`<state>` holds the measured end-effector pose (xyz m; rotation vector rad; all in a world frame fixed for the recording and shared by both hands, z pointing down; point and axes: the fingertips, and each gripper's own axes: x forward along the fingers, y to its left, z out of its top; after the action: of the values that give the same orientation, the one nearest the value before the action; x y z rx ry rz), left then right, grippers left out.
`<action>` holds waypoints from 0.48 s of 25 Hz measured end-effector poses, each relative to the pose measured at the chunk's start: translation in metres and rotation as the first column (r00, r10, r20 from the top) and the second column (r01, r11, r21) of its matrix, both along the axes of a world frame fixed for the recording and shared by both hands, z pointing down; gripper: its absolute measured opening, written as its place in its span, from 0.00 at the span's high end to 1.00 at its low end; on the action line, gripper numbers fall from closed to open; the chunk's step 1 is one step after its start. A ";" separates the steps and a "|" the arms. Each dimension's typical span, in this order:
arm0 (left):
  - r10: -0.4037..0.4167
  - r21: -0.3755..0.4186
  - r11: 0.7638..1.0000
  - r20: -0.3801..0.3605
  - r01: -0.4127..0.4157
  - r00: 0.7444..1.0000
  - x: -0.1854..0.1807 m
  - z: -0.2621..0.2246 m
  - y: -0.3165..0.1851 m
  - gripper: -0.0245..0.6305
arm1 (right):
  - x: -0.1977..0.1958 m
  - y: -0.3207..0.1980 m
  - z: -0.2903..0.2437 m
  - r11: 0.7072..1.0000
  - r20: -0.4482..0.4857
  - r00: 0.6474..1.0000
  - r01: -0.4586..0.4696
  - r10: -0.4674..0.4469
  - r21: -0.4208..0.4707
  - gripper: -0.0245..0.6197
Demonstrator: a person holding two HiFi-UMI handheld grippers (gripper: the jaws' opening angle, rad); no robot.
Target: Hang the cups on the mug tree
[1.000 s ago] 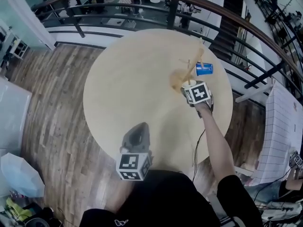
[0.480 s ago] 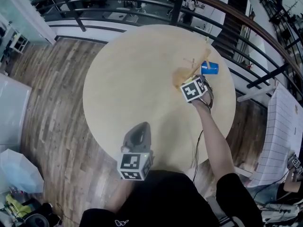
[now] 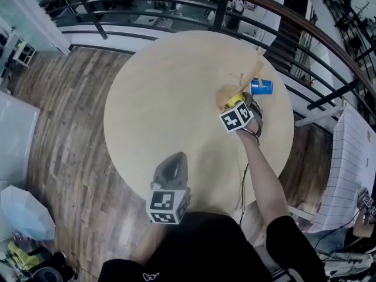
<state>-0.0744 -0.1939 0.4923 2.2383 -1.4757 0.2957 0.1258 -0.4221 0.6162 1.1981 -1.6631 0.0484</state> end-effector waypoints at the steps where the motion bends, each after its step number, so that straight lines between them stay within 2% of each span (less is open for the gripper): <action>1: 0.004 0.000 1.000 -0.001 -0.004 1.000 0.001 0.000 0.000 0.96 | -0.001 0.001 -0.002 1.000 0.003 1.000 0.007 -0.007 0.010 0.42; 9: 0.044 0.007 0.999 -0.008 -0.044 0.999 0.016 0.000 0.001 0.96 | -0.008 0.025 -0.013 0.998 0.085 0.996 0.003 -0.009 0.060 0.40; 12: 0.053 0.011 0.999 -0.011 -0.053 0.999 0.020 -0.001 0.003 0.96 | -0.010 0.043 -0.030 0.991 0.148 0.989 -0.012 -0.008 0.132 0.40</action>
<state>-0.0546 -0.1908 0.4910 2.2863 -1.4178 0.2923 0.1156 -0.3795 0.5864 1.3232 -1.8186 0.0291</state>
